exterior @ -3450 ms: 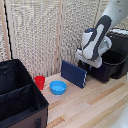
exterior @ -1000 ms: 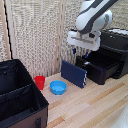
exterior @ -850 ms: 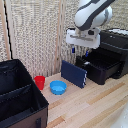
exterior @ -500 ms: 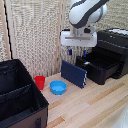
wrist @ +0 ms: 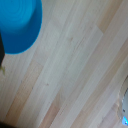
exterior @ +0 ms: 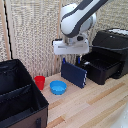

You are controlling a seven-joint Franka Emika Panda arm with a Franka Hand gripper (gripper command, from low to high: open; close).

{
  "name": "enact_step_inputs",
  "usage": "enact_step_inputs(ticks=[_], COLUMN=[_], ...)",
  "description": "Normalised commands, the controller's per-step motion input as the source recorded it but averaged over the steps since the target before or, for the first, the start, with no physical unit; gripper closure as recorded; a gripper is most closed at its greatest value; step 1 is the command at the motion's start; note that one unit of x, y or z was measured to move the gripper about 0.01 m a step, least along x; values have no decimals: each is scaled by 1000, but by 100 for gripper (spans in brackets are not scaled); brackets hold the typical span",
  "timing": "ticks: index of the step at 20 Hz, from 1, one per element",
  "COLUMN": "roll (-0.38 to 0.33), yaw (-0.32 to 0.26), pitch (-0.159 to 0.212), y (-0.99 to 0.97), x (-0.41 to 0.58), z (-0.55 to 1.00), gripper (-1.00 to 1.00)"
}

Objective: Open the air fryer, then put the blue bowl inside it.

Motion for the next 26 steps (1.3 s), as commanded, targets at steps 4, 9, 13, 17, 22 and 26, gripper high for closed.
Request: enact_step_inputs(ticks=[4,9,13,17,22,26], roll=[0,0,-60,-161,-158,-158], yaw=[149,96,46,20,57,92], pitch=[0,10,48,71,13,-24], y=[177,222,226,186,88,5], x=[294,235,39,-131,-32,51], z=[-448,-446,-357,-200,-326,-433], gripper=[-100,-100,-100,-100,-100,-100])
